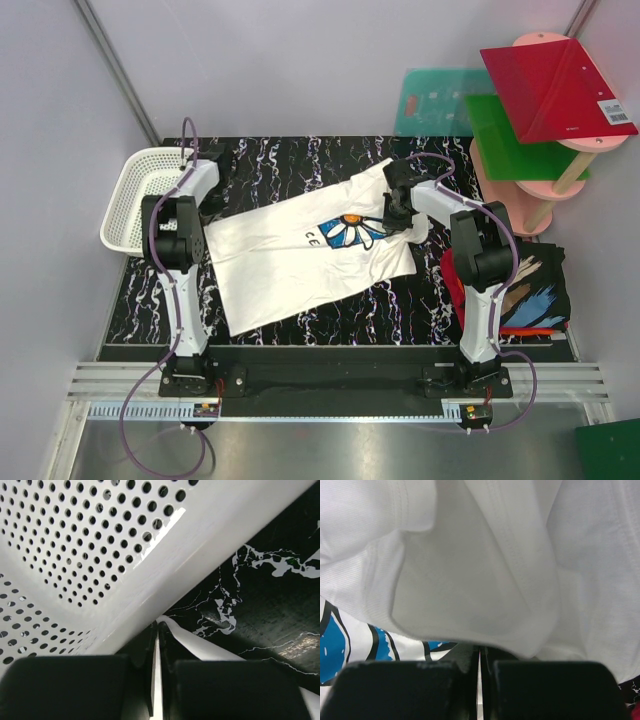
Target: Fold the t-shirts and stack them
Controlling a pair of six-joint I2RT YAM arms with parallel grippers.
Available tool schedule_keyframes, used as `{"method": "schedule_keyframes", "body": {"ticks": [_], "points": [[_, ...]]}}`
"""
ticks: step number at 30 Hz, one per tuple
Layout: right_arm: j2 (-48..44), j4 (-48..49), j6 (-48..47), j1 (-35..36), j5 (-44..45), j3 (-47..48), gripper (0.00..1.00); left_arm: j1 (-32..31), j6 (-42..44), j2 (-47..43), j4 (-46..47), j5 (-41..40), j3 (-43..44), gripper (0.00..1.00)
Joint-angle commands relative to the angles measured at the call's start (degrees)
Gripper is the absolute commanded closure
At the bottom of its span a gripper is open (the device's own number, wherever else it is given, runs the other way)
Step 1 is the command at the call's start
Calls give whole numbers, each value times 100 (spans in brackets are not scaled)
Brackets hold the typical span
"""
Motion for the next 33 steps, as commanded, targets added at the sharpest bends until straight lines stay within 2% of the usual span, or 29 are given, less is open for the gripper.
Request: {"method": "schedule_keyframes", "body": {"ticks": [1,2,4,5,9,15,18,21,22,23,28,33], "points": [[187,-422,-117,-70,733,-226,100,196,95,-59,23,-206,317,77],[134,-387,-143,-70,715,-253,100,169,95,-164,93,-127,221,34],[-93,-264,-144,-70,732,-366,100,91,86,-655,356,-20,-216,8],[-199,-194,-196,-62,680,-428,100,-23,87,-857,436,-55,-359,1],[-674,96,-310,-53,531,-587,100,-252,210,-2059,691,216,-948,1],[-1307,342,-372,-35,249,-745,98,-718,481,-3319,1297,1060,-1853,1],[-1500,343,-398,-35,118,-771,92,-1043,622,-3513,1526,1534,-2214,7],[-1685,343,-390,-35,-49,-859,88,-1368,710,-3400,1535,2018,-2434,35],[-1807,343,-381,-35,-137,-894,88,-1473,745,-3347,1518,2080,-2469,91],[-1895,334,-372,-26,-155,-929,88,-1666,754,-3242,1518,2132,-2513,100],[-2520,79,-267,-35,187,-1377,99,-2098,825,-2785,1395,2300,-2663,100],[-2495,-79,-144,-44,319,-1589,100,-2142,755,-1713,914,2415,-2084,100]]}}
